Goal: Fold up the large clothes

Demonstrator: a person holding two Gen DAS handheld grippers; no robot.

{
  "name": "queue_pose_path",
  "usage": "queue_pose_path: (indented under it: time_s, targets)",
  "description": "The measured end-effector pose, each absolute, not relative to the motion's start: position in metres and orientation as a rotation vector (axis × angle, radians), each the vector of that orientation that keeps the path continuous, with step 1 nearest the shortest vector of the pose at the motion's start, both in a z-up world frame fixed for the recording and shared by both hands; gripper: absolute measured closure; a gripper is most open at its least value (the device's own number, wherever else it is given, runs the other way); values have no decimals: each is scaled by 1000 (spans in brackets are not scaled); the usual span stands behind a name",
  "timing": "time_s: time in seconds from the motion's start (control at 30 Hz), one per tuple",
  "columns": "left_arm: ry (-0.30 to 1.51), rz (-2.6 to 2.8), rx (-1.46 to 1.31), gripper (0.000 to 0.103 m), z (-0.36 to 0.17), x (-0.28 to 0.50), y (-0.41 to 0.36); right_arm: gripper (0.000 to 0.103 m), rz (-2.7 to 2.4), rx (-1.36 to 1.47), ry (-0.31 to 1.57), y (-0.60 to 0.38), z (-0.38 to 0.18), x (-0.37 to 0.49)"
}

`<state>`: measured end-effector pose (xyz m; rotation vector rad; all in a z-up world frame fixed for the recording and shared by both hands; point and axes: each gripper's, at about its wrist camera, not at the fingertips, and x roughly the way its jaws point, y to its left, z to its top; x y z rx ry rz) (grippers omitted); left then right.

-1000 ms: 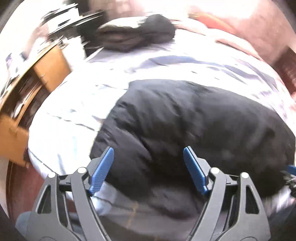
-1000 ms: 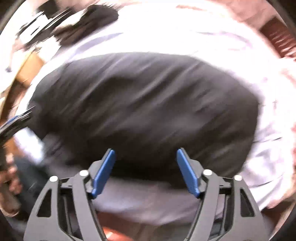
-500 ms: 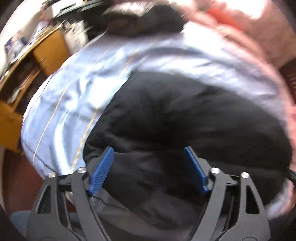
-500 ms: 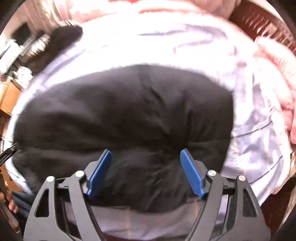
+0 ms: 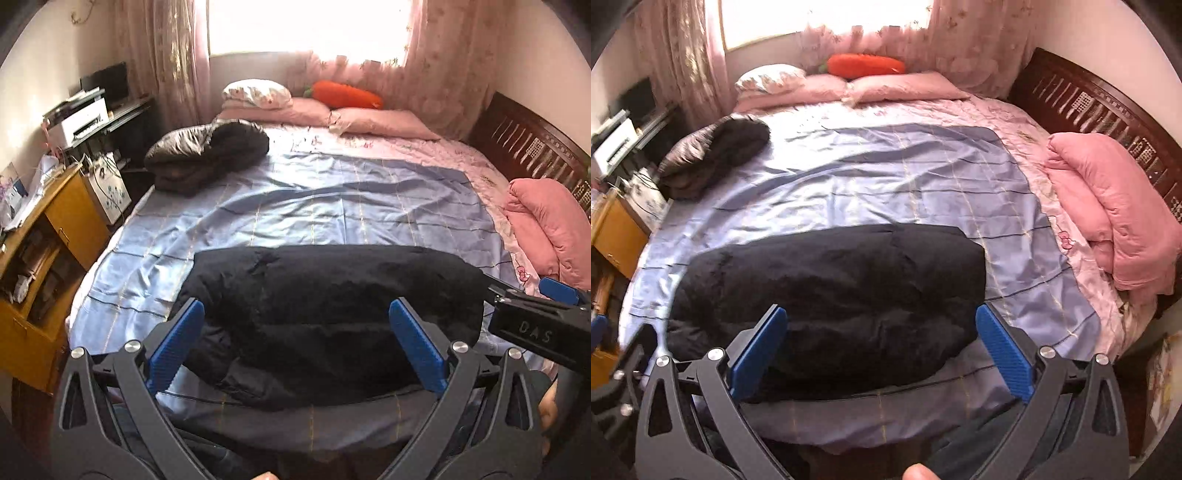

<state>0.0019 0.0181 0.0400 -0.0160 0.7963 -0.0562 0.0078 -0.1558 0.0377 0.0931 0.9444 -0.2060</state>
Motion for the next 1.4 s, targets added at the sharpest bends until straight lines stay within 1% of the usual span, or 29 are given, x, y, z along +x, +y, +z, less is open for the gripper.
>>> queue_pose_path:
  time_s: [0.1, 0.23, 0.8, 1.4]
  targets:
    - [791, -56, -29, 2, 44, -1, 22, 1, -179, 125, 918, -154, 51, -7]
    - [785, -64, -29, 2, 48, -7, 20, 1, -166, 123, 915, -150, 54, -17]
    - [777, -83, -36, 2, 59, -16, 21, 1, -175, 114, 923, -148, 53, -26]
    - [788, -75, -30, 2, 58, -17, 22, 1, -164, 108, 944, -148, 47, -24]
